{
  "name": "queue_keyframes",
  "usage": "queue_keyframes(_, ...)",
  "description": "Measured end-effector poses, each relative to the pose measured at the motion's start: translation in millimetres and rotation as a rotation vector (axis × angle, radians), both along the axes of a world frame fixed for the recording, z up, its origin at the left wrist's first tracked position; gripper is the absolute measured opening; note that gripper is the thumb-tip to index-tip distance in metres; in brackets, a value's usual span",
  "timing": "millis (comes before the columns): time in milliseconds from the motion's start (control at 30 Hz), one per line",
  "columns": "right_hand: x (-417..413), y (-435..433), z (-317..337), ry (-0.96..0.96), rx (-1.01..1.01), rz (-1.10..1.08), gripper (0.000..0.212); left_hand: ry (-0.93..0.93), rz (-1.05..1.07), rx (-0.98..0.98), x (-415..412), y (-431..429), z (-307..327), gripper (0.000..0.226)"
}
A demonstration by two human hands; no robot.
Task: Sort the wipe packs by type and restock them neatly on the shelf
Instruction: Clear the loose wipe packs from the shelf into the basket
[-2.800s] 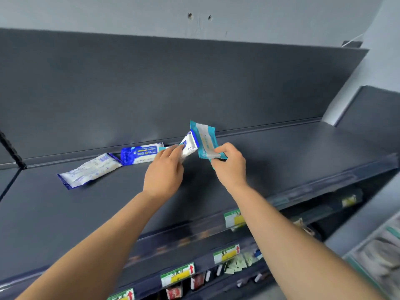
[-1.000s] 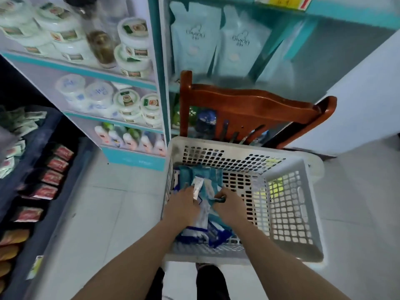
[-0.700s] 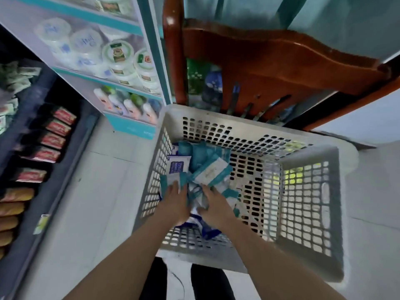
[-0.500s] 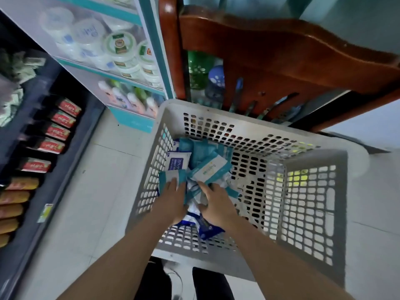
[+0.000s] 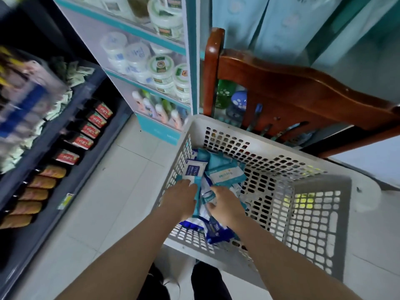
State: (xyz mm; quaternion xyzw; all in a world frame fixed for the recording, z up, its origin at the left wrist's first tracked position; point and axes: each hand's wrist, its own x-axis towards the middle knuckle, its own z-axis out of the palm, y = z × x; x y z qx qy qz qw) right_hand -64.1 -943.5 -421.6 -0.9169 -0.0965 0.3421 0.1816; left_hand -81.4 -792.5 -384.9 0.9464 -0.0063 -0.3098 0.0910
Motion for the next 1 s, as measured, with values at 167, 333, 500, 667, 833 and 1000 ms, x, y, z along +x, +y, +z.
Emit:
queue_keyframes(167, 13.9, 29.0, 47.0, -0.14, -0.01, 0.086, 0.042, -0.133, 0.096, 0.006, -2.3, 25.8, 51.1, 0.03)
queue_keyframes(333, 19.4, 78.8, 107.5, -0.349, -0.032, 0.277, 0.039, -0.182, 0.217, 0.154, -16.9, 72.9, 110.4, 0.032)
queue_keyframes(500, 7.7, 154.1, 166.4, -0.465, 0.018, 0.433, 0.046, -0.249, 0.385, 0.236, -58.8, 147.5, 165.5, 0.026)
queue_keyframes(667, -23.5, 254.6, 212.6, -0.577, 0.113, 0.59, 0.044, -0.329, 0.553, 0.336, -124.0, 235.8, 215.1, 0.027)
queue_keyframes(833, -69.5, 368.1, 256.1, -0.687, 0.193, 0.789, 0.037, -0.407, 0.648, 0.465, -198.1, 332.4, 253.7, 0.027)
queue_keyframes(1000, -119.5, 475.4, 292.5, -0.767, 0.288, 0.935, 0.038, -0.501, 0.732, 0.565, -270.9, 423.5, 288.0, 0.029)
